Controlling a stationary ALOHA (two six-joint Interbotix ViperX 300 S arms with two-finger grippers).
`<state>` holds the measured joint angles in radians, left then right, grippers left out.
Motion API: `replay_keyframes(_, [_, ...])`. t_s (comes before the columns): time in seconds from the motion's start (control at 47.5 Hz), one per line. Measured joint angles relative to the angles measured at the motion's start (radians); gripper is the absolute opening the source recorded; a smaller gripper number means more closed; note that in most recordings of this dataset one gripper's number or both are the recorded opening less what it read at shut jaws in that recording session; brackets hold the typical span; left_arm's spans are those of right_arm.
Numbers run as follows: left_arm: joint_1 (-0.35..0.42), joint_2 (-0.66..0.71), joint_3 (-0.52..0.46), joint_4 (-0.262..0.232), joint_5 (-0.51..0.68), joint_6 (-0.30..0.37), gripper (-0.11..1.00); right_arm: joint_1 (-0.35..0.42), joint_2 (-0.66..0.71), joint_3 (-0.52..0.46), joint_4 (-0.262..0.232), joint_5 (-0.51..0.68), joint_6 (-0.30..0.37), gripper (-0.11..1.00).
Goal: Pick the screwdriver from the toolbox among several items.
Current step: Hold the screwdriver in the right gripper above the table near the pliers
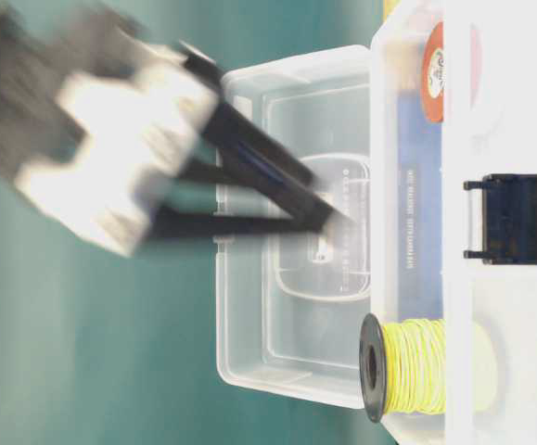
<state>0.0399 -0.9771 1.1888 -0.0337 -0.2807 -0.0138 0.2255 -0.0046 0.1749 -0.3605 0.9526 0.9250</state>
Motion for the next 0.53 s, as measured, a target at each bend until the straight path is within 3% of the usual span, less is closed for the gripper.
replay_keyframes(0.189, [0.0, 0.0, 0.002, 0.0, 0.0, 0.0, 0.0, 0.008, -0.233, 0.206, -0.069, -0.054, 0.003, 0.71])
replay_keyframes(0.526, [0.0, 0.0, 0.003, 0.0, 0.0, -0.002, 0.0, 0.009, -0.669, 0.629, -0.153, -0.328, 0.011, 0.71])
